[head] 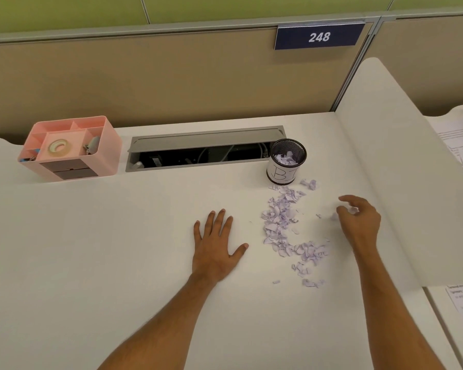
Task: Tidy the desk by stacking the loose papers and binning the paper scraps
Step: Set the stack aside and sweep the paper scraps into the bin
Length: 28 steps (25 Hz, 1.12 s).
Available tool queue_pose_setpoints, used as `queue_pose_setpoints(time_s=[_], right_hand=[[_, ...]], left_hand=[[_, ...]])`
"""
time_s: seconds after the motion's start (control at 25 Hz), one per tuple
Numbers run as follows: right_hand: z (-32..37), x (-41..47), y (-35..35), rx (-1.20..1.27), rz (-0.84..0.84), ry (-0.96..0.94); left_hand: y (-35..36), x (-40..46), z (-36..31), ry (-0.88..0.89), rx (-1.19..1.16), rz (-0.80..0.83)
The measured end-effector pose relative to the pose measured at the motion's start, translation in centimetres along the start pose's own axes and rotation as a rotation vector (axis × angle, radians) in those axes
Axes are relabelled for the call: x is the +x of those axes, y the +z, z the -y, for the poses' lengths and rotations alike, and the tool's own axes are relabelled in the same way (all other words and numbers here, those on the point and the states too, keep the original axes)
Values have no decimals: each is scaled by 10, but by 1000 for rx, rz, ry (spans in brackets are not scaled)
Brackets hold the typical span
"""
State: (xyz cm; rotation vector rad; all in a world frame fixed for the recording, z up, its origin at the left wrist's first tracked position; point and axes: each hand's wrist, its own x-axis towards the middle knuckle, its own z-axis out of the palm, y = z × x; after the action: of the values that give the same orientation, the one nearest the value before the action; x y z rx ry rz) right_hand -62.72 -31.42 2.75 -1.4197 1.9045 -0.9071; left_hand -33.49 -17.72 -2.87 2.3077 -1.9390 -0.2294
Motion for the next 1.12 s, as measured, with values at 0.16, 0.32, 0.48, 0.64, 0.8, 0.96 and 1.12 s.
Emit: queue_pose_setpoints(time_s=[0.16,0.32,0.48,0.64,0.8,0.96,1.12], right_hand=[[-24,11,22,-220,-47,-113],[-15,30,55,-534,159,-284],[-3,29,75,-591,310,-466],[5,-13,78,-507,409,-520],[-1,-69,48,-389,308,-462],[-30,-140,28,-562,218,-267],[-38,-151,41,-687,239,-271]], left_hand=[[0,-1,0,1,-3,-6],[0,-1,0,3,-1,-10],[-1,-1,0,6,1,-6],[-1,-1,0,7,-3,-7],[-1,-1,0,9,-11,-13],[-2,0,1,5,-7,-5],[-1,-1,0,10,-11,-13]])
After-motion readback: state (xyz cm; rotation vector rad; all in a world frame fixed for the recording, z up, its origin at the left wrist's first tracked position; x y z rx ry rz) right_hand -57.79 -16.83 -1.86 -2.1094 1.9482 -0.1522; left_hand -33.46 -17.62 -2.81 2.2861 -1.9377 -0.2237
